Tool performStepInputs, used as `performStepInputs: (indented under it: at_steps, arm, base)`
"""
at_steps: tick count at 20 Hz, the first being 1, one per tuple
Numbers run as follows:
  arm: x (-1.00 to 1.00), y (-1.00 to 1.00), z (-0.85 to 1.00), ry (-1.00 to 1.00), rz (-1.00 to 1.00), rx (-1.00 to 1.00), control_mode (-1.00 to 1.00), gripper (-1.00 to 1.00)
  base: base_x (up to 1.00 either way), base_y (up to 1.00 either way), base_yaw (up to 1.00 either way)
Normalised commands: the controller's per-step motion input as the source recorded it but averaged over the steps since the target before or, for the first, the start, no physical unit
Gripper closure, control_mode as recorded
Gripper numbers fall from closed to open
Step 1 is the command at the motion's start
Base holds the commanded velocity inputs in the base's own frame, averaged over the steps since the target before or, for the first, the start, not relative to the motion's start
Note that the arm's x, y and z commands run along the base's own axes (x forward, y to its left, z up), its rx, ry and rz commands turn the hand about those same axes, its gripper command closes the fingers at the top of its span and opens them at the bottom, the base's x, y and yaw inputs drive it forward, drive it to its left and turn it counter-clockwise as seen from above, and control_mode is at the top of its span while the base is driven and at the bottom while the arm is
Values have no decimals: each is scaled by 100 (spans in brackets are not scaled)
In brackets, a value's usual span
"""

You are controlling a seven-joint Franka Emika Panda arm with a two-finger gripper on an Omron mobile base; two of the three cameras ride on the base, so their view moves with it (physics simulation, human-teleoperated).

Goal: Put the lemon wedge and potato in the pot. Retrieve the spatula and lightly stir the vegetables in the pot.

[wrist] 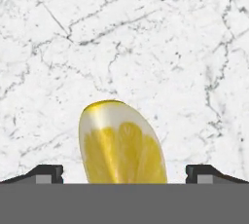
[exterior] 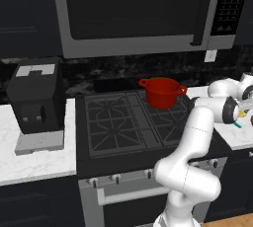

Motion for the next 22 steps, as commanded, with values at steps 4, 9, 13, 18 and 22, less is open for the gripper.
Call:
performStepInputs:
  at_steps: [4, 9, 13, 18, 22]
  arm:
    - [11, 5, -41, 3, 4, 0, -100, 100]
    - [-17, 30, -13, -2, 7, -1, -100, 100]
    - [-2, 70, 13, -15, 15, 0, -100, 100]
    - [-1, 100, 45, -35, 12, -3, -100, 100]
    - [-3, 100, 40, -52, 8, -4, -100, 100]
  base:
    - [0, 0, 0]
    - [0, 0, 0]
    - [0, 0, 0]
    - [0, 0, 0]
    - [0, 0, 0]
